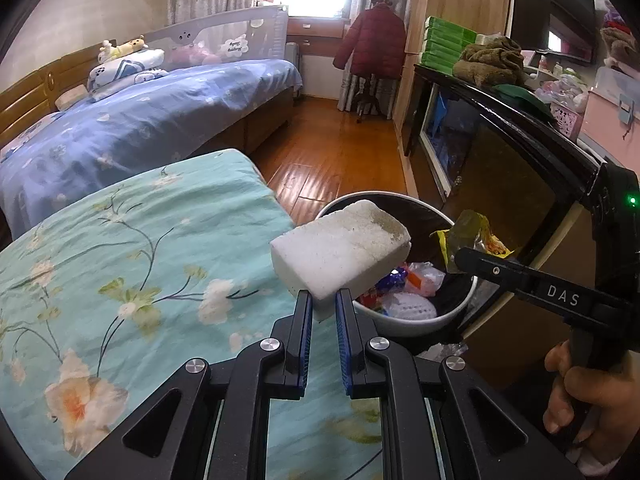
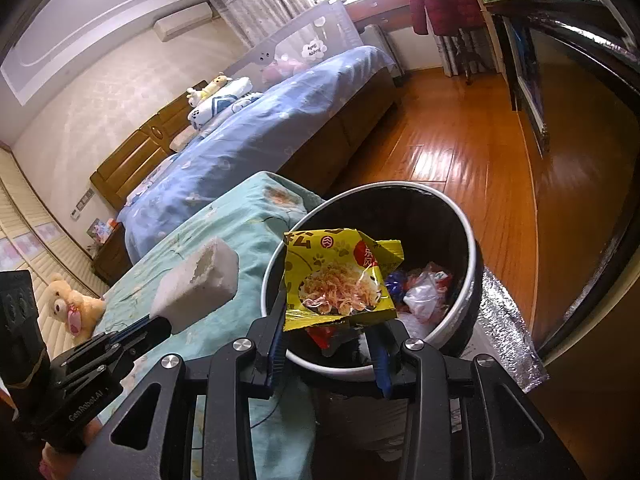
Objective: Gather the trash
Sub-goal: 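Carry the white foam block and yellow wrapper over the trash bin, then open the left gripper to drop the foam block while the right releases the wrapper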
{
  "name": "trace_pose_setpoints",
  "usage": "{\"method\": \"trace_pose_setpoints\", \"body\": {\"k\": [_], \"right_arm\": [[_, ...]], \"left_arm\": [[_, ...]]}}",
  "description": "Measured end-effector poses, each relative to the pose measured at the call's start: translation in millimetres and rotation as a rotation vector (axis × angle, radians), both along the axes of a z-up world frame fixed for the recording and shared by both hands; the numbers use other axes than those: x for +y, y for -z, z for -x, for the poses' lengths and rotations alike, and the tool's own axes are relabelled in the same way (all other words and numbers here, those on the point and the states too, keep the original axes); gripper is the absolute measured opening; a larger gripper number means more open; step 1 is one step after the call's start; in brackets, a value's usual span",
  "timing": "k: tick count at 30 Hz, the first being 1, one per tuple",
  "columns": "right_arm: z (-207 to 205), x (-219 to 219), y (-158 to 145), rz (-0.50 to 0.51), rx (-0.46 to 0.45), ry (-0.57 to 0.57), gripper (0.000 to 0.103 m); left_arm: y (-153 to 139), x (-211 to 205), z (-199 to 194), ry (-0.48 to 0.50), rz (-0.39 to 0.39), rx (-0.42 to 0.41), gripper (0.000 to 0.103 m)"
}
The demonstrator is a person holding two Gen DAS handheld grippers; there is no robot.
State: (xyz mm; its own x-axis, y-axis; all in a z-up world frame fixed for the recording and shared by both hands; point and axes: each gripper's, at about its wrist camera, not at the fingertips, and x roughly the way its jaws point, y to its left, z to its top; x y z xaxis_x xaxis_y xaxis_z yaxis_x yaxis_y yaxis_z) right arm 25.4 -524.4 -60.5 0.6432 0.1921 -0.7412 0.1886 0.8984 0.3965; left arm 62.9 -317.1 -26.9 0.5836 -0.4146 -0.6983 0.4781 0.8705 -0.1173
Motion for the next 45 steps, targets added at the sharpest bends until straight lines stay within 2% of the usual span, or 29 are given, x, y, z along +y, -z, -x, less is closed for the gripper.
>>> {"method": "trace_pose_setpoints", "body": {"k": [15, 45], "right_arm": [[-12, -12, -3, 0.025, 0.007, 0.004, 0.036], [-42, -31, 15, 0.044, 0.068, -0.006, 0.036]], "left_arm": [[8, -32, -12, 0.033, -0.028, 0.007, 0.011], [14, -70, -40, 0.054, -0.059, 0.020, 0.011]]}}
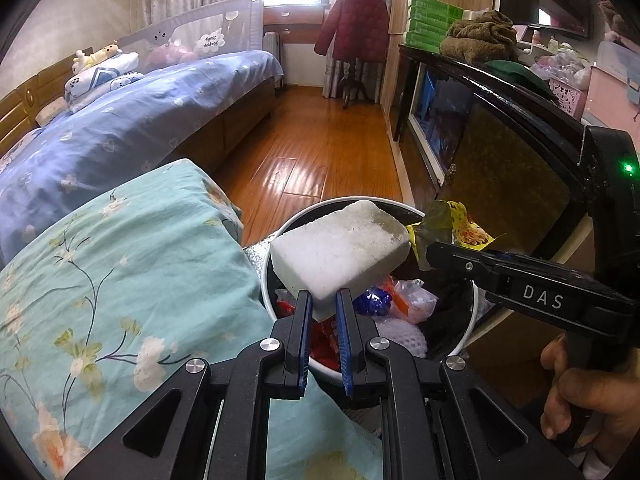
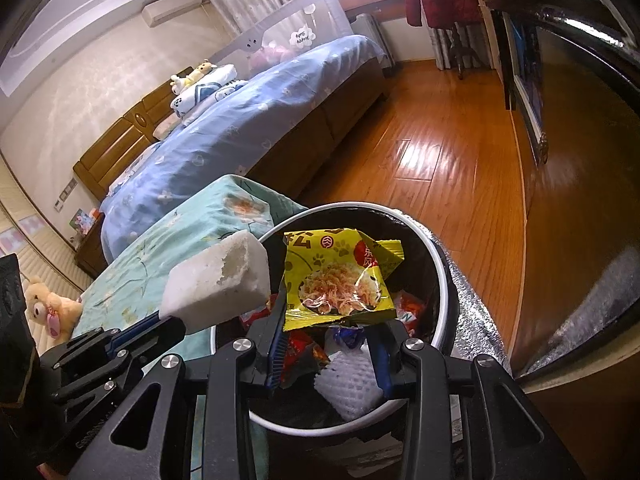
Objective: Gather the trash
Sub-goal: 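Open the left gripper to drop the foam block while the right releases the wrapper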
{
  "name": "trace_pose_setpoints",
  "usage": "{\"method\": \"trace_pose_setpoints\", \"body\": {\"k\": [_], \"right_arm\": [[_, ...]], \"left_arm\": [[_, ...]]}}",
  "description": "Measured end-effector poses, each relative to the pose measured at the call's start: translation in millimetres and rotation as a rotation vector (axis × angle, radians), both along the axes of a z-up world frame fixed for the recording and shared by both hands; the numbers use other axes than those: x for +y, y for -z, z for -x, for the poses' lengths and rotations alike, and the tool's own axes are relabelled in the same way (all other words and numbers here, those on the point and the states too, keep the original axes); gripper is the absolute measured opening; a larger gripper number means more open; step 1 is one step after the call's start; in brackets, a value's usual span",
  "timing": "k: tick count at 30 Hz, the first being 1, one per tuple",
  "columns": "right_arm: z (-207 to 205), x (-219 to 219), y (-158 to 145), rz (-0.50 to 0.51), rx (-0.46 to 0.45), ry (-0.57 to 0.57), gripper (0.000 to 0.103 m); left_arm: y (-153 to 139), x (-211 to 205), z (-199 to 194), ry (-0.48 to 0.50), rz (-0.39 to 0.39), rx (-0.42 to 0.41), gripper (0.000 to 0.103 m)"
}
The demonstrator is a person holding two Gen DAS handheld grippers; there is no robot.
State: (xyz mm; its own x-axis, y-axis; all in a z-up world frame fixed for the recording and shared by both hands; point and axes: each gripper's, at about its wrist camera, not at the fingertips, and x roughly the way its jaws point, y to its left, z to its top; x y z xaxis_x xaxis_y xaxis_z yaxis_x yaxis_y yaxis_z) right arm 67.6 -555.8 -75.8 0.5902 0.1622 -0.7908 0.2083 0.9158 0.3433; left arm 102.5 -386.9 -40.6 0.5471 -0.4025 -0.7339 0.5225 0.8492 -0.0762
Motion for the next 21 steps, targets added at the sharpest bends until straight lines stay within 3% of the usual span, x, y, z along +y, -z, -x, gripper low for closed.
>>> {"method": "trace_pose_setpoints", "body": {"k": [21], "right_arm": [[-5.3, -5.0, 3.4, 0.003, 0.013, 0.010, 0.036]], "left_arm": [[2.0, -9.3, -6.9, 0.012, -0.015, 0.001, 0.011]]}}
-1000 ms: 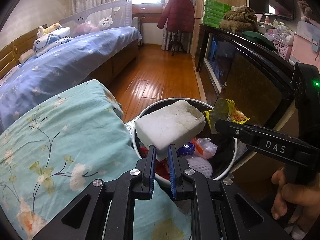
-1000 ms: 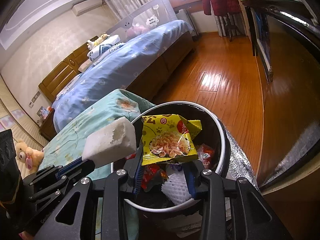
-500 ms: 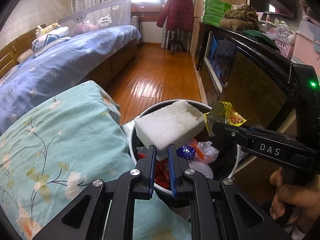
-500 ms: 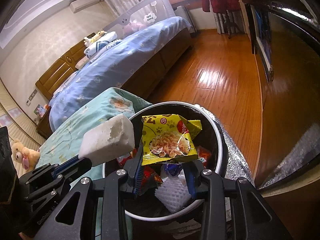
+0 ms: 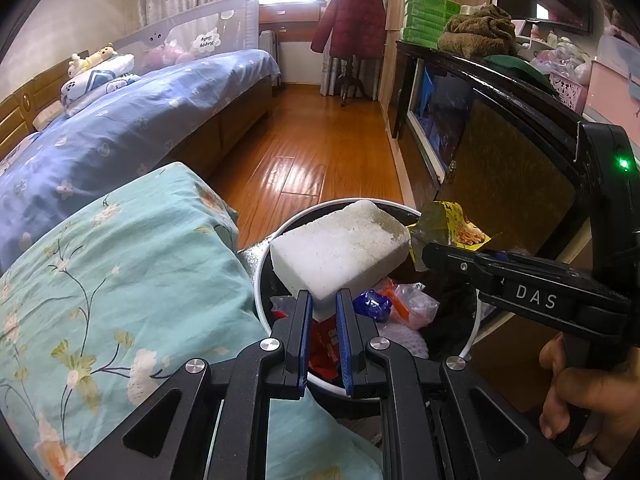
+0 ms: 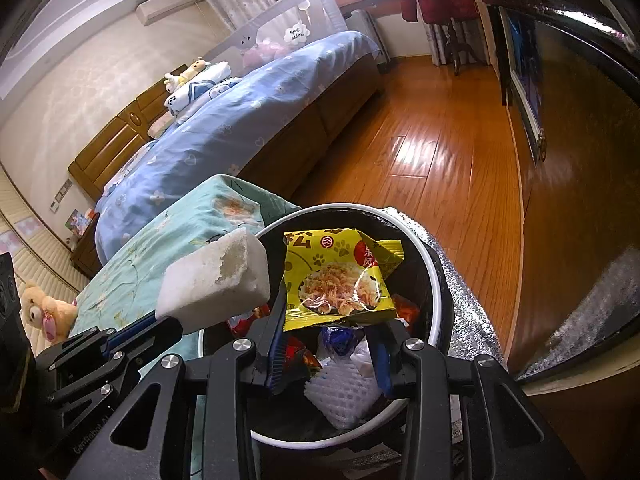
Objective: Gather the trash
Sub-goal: 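Open the left gripper to drop the foam block while the right releases the wrapper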
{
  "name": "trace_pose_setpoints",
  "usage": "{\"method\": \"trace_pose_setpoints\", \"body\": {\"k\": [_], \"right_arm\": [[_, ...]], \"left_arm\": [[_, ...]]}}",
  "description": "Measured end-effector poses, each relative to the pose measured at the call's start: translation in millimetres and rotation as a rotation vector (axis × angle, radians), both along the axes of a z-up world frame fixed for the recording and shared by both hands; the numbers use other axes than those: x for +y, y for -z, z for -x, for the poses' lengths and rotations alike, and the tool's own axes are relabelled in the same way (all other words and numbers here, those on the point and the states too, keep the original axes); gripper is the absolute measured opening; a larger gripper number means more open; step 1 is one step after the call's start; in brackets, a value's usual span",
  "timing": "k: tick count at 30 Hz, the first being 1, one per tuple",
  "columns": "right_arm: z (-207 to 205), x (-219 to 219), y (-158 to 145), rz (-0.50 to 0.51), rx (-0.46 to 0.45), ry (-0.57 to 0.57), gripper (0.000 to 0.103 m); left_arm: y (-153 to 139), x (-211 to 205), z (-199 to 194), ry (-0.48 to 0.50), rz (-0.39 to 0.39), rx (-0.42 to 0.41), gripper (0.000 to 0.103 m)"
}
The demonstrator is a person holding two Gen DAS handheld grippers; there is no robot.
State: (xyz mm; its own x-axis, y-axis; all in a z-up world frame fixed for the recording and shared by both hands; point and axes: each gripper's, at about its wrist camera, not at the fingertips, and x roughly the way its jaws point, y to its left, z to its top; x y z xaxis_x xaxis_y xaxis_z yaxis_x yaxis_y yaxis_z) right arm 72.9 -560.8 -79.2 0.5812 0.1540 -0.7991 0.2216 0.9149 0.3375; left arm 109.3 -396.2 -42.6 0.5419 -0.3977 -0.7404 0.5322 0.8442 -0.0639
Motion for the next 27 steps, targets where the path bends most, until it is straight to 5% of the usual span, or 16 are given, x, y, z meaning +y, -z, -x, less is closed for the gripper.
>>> {"method": "trace_pose_setpoints", "body": {"k": [27], "right_arm": [[-4.3, -0.8, 3.8, -0.001, 0.015, 0.000, 0.039]], "left_arm": [[3.6, -0.1, -5.1, -0.001, -0.008, 0.010, 0.012]]}}
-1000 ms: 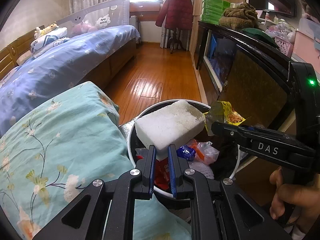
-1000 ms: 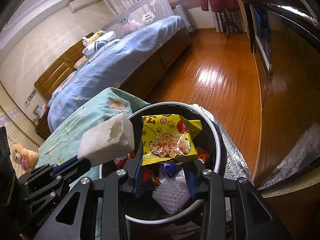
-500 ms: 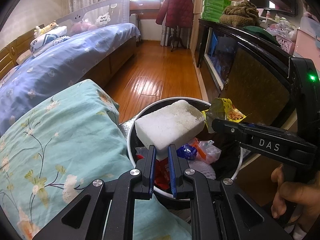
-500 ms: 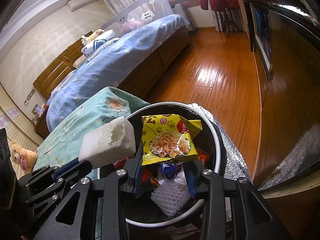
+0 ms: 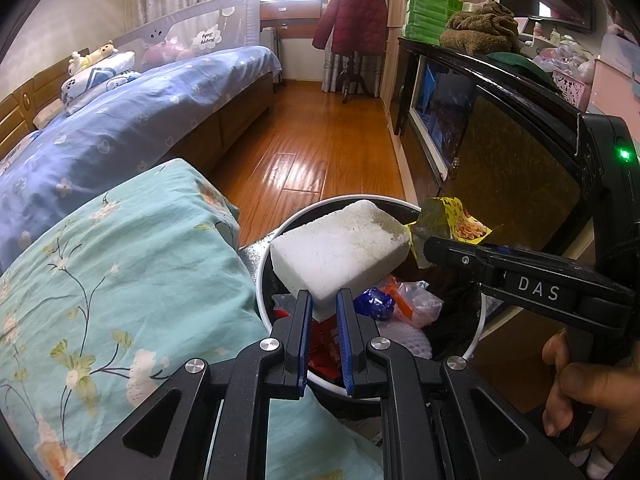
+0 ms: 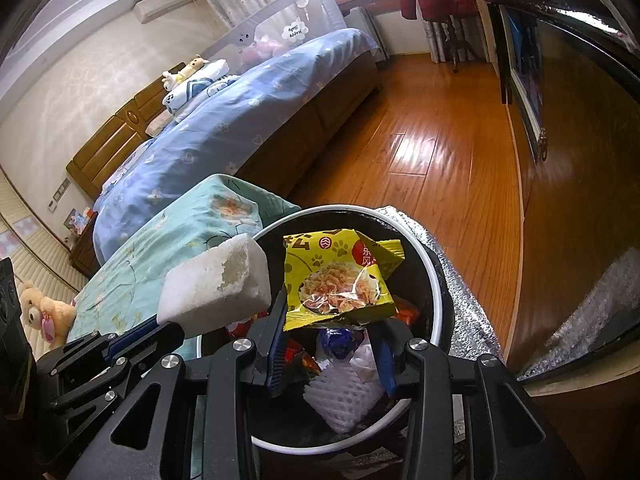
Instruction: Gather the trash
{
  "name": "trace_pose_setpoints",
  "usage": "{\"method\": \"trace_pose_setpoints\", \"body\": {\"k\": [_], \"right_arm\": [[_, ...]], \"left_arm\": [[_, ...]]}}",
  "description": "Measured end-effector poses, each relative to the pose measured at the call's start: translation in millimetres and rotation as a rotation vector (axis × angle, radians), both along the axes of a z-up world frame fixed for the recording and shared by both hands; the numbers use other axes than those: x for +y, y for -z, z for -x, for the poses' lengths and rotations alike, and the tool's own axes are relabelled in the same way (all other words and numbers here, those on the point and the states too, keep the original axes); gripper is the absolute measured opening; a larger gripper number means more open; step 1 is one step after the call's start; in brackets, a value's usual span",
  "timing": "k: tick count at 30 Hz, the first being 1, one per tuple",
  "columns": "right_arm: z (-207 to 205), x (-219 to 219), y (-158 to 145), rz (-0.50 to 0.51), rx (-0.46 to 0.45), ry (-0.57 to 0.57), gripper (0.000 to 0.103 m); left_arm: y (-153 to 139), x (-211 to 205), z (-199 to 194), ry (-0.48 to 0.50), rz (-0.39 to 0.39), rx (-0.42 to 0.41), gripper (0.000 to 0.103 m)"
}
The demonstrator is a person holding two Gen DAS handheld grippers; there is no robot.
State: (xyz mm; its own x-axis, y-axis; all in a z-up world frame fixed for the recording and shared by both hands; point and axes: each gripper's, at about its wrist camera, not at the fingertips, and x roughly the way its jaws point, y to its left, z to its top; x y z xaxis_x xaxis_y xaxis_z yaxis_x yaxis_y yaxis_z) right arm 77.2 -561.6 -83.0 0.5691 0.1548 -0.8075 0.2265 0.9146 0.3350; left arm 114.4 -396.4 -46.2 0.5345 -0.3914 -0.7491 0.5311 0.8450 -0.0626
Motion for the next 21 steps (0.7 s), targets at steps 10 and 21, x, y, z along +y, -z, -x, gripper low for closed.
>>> {"method": "trace_pose_setpoints", "body": {"k": [10, 21], "right_arm": [[5, 1, -7, -0.017, -0.006, 0.022, 0.061], [52, 47, -43, -0.046, -0.133, 0.019, 0.082]], "left_arm": [[-8, 17, 5, -0.025, 0.028, 0.017, 0.030], [-23, 95, 63, -0.170, 0.130, -0.037, 0.062]]}}
